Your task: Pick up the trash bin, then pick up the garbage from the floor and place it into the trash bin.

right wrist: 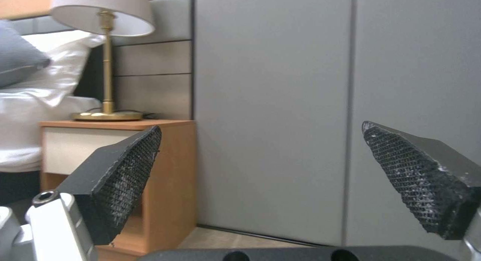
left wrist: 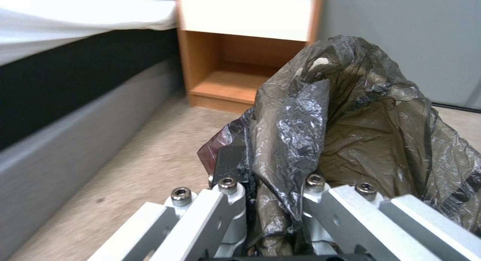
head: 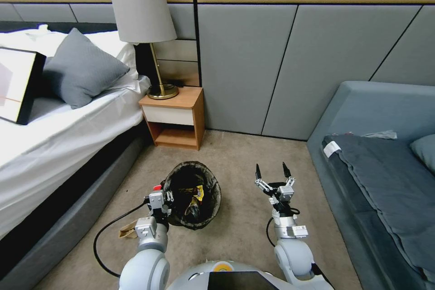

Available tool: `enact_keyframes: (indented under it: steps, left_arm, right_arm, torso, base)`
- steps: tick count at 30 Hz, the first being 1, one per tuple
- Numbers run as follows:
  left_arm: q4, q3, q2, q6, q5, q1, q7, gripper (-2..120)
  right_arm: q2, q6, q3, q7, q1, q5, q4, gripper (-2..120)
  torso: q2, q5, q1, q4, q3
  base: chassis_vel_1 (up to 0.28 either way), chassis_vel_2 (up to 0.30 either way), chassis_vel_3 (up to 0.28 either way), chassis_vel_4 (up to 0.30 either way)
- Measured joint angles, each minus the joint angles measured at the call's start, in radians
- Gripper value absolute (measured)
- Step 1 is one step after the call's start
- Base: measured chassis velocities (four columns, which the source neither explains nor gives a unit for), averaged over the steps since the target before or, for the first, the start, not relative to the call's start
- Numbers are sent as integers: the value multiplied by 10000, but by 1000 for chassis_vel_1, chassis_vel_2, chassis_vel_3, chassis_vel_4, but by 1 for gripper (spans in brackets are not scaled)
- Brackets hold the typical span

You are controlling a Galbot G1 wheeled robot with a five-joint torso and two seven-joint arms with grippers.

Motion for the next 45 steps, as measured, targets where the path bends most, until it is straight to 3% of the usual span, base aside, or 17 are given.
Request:
enact_keyframes:
  steps: [45]
  left_arm:
    - [215,-13,-31,-218,236,-16,193,6]
  right_arm:
    - [2,-175,-52,-216,479,146,-144,100]
  torso:
    - [0,-1,0,3,0]
  base:
    - [106,107,103,103]
